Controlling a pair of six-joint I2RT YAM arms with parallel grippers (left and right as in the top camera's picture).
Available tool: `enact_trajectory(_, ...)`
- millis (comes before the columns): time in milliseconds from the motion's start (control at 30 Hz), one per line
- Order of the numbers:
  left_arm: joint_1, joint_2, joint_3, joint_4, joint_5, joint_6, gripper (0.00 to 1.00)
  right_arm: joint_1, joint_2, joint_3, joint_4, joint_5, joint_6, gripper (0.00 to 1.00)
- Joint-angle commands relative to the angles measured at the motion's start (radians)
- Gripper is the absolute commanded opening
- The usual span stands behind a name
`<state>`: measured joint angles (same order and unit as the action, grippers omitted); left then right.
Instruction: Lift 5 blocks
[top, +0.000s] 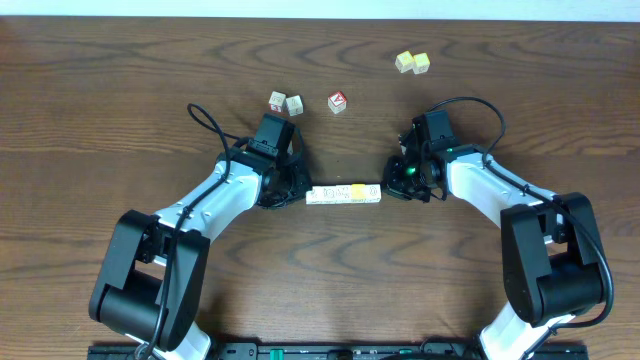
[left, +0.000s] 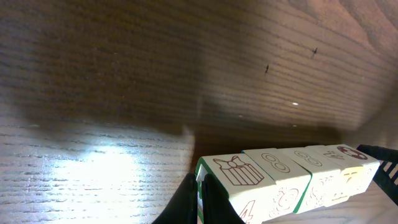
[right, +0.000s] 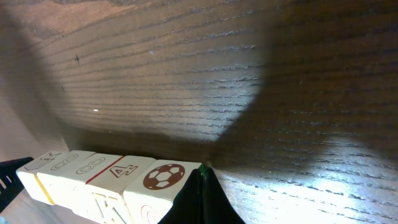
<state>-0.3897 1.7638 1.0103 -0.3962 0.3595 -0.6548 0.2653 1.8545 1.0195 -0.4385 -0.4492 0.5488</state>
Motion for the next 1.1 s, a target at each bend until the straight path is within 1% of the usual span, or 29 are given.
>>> enact_trajectory(0,-0.042,-0.003,0.041,0.025,0.095,-0.006,0.07,0.056,0.010,-0.003,0.005,-0.146,0.016,0.01)
enact_trajectory(367,-0.046,0.062,0.041,0.025,0.068,-0.006,0.07,0.056,0.010,-0.002,0.005,-0.123,0.011,0.01)
enact_trajectory(600,-0.047,0.062,0.041,0.021,-0.021,-0.005,0.07,0.056,0.010,-0.002,-0.011,-0.059,-0.027,0.01)
enact_trajectory(733,-0.047,0.060,0.041,0.001,-0.103,-0.005,0.07,0.056,0.008,0.003,-0.036,-0.003,-0.043,0.01)
enact_trajectory(1067,-0.029,0.014,0.055,-0.092,-0.278,0.030,0.07,0.056,0.000,0.108,-0.235,0.211,-0.075,0.01)
